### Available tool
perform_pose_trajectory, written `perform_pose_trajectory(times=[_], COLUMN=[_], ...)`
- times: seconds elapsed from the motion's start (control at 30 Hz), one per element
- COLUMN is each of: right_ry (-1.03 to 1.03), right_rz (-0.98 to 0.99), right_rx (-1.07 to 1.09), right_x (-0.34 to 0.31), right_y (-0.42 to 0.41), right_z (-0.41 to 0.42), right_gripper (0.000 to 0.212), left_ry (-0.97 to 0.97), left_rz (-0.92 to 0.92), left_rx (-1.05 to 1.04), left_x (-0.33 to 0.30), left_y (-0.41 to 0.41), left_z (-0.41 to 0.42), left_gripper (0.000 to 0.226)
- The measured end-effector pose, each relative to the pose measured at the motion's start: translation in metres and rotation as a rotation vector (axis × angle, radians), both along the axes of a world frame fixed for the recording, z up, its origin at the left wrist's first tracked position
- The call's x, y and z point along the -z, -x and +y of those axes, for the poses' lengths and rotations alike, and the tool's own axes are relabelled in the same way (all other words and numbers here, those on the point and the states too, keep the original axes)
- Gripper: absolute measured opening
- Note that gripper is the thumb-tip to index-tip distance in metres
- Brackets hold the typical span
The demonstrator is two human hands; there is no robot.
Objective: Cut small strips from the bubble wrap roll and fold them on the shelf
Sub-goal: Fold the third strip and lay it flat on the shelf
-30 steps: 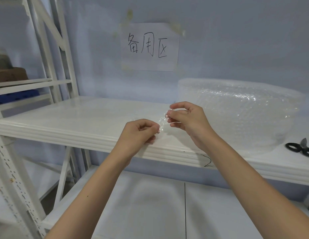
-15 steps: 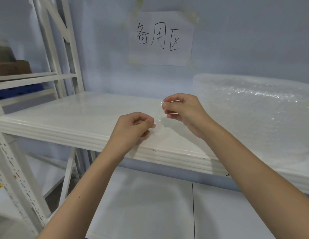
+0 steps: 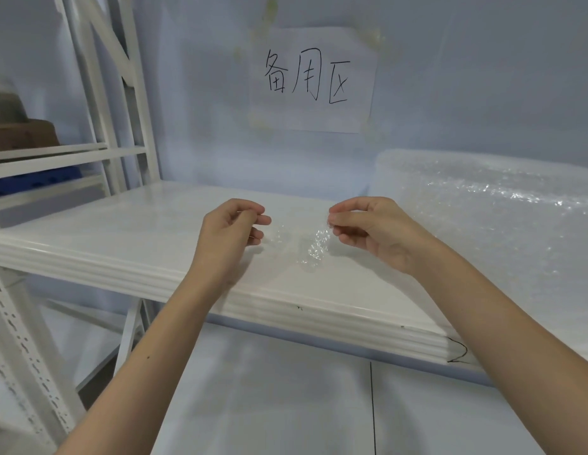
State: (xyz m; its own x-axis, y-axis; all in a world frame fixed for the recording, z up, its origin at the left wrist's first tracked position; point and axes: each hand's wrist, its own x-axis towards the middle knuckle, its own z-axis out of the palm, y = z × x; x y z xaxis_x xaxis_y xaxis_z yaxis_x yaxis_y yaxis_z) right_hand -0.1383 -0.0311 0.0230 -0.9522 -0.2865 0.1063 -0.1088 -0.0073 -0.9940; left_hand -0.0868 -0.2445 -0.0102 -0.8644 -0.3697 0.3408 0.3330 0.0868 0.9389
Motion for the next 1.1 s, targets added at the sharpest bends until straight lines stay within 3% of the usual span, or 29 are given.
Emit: perform_pose_trajectory(times=[0.47,1.1], right_ry=[-0.382,-0.453], right_rz=[0.021,0.109], right_rx=[0.106,0.208], right_x=[0.02,0.029], right_y=[0.024,0.04], right_z=[-0.009,-0.013], right_gripper=[0.012,0.013], left_ry=[0.009,-0.032], left_rz=[-0.006,-0.018], left_rx=[0.032,0.059], left_x=[0.005,0.005], left_y=[0.005,0.005], left_z=[-0.006,-0.008], left_gripper=[0.022,0.022])
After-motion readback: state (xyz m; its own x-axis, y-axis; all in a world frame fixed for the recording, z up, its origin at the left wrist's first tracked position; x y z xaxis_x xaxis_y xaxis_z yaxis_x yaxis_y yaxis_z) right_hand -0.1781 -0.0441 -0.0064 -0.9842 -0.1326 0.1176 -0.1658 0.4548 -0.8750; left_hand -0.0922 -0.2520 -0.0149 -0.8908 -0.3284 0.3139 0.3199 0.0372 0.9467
